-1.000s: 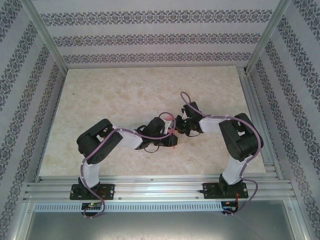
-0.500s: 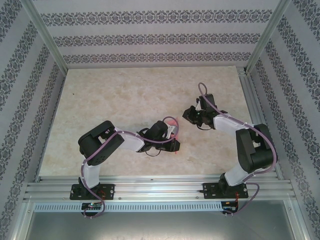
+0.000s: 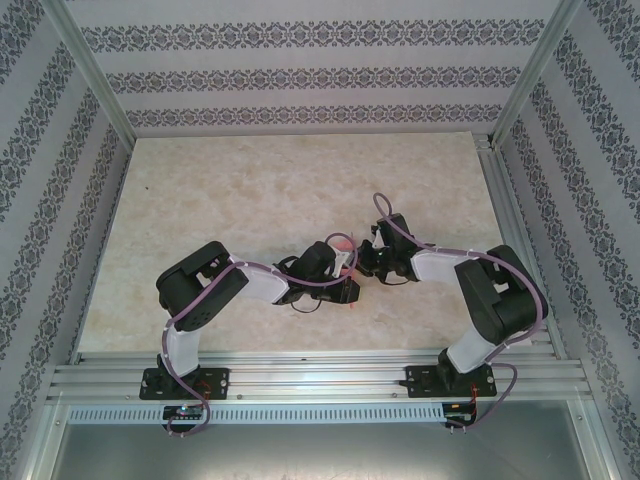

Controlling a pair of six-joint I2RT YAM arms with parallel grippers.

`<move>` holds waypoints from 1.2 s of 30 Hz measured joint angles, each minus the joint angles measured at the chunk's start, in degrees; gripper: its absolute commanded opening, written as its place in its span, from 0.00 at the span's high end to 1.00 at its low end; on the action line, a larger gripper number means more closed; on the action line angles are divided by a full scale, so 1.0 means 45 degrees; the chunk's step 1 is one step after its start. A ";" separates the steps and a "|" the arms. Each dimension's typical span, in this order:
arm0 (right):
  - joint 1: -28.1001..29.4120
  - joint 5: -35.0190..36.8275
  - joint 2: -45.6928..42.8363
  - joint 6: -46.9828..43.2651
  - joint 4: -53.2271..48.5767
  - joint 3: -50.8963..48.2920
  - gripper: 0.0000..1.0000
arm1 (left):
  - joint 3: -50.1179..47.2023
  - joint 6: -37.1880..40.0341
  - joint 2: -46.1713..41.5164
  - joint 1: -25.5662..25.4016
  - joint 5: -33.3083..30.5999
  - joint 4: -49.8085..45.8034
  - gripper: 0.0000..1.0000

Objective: Fold a paper plane with a square sheet of paper (fold left side to right side)
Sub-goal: Fold the wing for the fifth time at the center of the table.

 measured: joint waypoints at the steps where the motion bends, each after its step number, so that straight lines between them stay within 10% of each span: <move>1: 0.0000 -0.0010 0.0199 -0.0005 0.0063 0.0029 0.92 | 0.0000 -0.0049 0.0000 0.0000 -0.0005 -0.0019 0.87; 36: -0.1637 0.0913 0.4352 -0.2492 -0.0952 0.5289 0.90 | -0.0787 -0.0287 -0.0879 0.0073 0.0058 -0.0539 0.86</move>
